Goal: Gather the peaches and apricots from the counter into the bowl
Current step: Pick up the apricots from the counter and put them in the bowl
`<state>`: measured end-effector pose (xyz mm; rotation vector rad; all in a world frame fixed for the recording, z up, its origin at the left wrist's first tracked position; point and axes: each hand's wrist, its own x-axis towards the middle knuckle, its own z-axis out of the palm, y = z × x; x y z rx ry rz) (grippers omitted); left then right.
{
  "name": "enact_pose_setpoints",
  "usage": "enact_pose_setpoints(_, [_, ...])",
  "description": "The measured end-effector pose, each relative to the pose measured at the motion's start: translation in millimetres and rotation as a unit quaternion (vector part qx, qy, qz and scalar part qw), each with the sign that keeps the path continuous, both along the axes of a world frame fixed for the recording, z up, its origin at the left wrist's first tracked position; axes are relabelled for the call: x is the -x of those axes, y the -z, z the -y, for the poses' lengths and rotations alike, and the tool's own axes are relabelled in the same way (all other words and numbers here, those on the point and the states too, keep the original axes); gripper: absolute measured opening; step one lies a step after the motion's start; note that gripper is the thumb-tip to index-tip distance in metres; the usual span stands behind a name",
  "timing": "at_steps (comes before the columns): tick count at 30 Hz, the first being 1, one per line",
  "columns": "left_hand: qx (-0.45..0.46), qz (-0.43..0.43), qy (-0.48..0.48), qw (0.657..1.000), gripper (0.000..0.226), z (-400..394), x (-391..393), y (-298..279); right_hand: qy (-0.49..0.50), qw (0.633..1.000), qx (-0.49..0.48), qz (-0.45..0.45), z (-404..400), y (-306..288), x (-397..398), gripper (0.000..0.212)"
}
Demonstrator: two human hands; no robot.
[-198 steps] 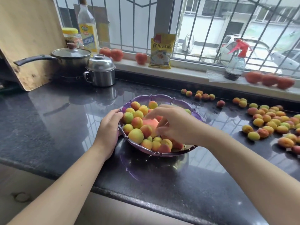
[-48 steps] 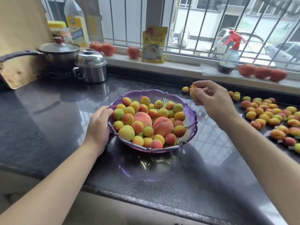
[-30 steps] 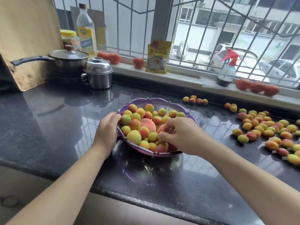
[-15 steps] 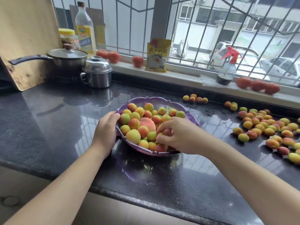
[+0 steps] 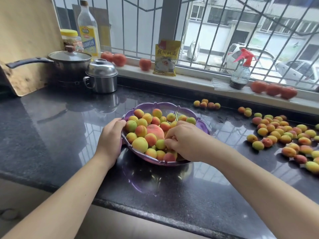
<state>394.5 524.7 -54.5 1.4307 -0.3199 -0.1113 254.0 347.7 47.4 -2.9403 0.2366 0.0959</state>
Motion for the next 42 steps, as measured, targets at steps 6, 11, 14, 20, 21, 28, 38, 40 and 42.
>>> enact_pose_setpoints(6, [0.001,0.001,0.000,1.000,0.029,1.1,2.5,-1.0,-0.003,0.999,0.008,0.039,-0.9,4.4,1.2,0.026])
enact_pose_setpoints(11, [0.003,-0.009,0.010,1.000,0.029,-0.1,1.4,-1.1,-0.035,0.997,-0.005,0.063,7.6,-0.6,3.5,0.027])
enact_pose_setpoints(14, [0.003,-0.012,0.009,1.000,0.026,0.4,1.4,-1.1,0.013,0.979,-0.082,0.185,27.9,-8.6,2.2,0.022])
enact_pose_setpoints(20, [0.005,-0.013,-0.004,1.000,0.027,2.5,1.5,-1.0,0.205,0.911,-0.147,0.326,124.9,14.7,-19.2,0.021])
enact_pose_setpoints(21, [0.008,-0.012,-0.005,1.000,0.027,2.9,0.6,-1.4,0.236,0.914,-0.124,0.305,143.1,26.2,-25.2,0.023])
enact_pose_setpoints(28, [0.035,-0.028,-0.001,0.999,0.025,5.6,-1.1,-3.7,0.227,0.953,0.015,0.199,193.0,88.4,-80.7,0.045])
enact_pose_setpoints(38, [0.043,-0.011,0.001,0.999,0.025,7.5,4.3,-7.6,0.167,0.973,0.140,0.081,216.7,82.2,-150.9,0.067])
enact_pose_setpoints(40, [0.042,-0.010,-0.003,0.999,0.025,8.2,4.2,-7.5,0.164,0.972,0.156,0.065,217.9,81.8,-155.4,0.058])
enact_pose_setpoints(42, [0.044,-0.014,-0.003,0.999,0.024,8.5,4.2,-8.1,0.165,0.971,0.159,0.072,217.1,81.1,-155.6,0.044])
